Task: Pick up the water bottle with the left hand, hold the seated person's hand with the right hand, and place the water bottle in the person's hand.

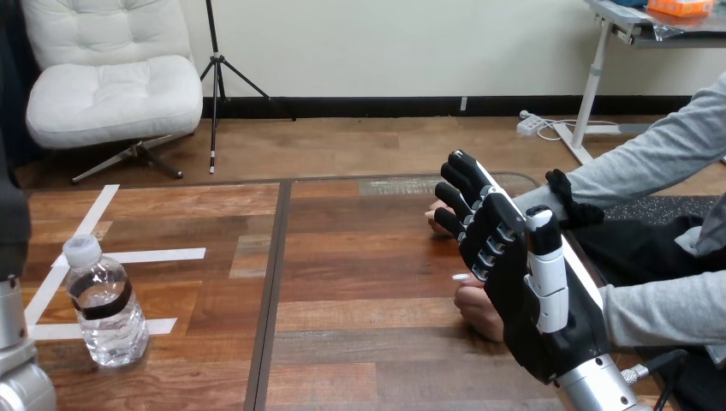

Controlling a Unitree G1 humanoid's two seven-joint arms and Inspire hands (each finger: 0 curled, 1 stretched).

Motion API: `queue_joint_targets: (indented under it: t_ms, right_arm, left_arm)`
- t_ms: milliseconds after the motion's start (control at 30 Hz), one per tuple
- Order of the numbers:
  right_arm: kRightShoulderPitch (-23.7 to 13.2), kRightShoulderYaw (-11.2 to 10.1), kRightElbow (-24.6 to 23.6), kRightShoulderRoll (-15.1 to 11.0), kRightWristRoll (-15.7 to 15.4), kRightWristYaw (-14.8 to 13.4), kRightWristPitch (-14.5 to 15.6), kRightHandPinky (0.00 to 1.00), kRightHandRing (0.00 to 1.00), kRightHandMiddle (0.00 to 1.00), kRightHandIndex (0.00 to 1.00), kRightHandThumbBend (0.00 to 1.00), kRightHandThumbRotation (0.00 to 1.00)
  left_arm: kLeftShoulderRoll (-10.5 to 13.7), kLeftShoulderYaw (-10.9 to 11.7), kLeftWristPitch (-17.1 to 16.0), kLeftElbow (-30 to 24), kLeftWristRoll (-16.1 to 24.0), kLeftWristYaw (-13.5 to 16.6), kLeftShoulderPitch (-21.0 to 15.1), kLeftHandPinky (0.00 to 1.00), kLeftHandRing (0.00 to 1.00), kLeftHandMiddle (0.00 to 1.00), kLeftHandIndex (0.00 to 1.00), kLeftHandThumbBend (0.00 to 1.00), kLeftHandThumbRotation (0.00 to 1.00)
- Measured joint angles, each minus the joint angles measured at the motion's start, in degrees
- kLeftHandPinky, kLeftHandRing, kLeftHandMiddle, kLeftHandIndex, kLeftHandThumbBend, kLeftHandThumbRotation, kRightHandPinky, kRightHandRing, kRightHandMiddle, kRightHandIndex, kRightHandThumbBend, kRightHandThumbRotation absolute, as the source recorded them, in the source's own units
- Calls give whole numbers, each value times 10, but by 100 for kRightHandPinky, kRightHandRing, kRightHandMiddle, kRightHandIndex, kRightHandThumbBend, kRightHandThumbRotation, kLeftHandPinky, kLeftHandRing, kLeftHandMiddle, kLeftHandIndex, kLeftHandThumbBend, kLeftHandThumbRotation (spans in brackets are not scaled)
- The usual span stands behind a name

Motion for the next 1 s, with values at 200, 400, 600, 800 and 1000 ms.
queue_joint_targets:
  t_ms: [200, 400, 600, 800, 1000]
  right_arm:
    - [0, 0, 0, 0, 1, 2, 0, 100, 100, 100, 97, 83, 100]
    - [0, 0, 0, 0, 1, 1, 0, 100, 100, 99, 97, 83, 100]
    - [0, 0, 0, 0, 0, -1, 0, 100, 100, 99, 97, 84, 100]
    - [0, 0, 0, 0, 0, -2, 1, 100, 100, 99, 97, 85, 100]
    - [0, 0, 0, 0, 0, -2, 2, 100, 100, 99, 96, 85, 100]
  left_arm:
    - [0, 10, -2, 14, 0, 2, 0, 97, 99, 99, 94, 95, 99]
    - [0, 22, 0, 29, 13, 18, 0, 99, 100, 100, 97, 95, 100]
    - [4, 38, 0, 52, 15, 24, 0, 100, 100, 100, 98, 93, 100]
    - [9, 57, -1, 78, 11, 25, 0, 100, 100, 100, 98, 94, 100]
    - [13, 68, 4, 95, 16, 38, 0, 100, 100, 100, 97, 98, 100]
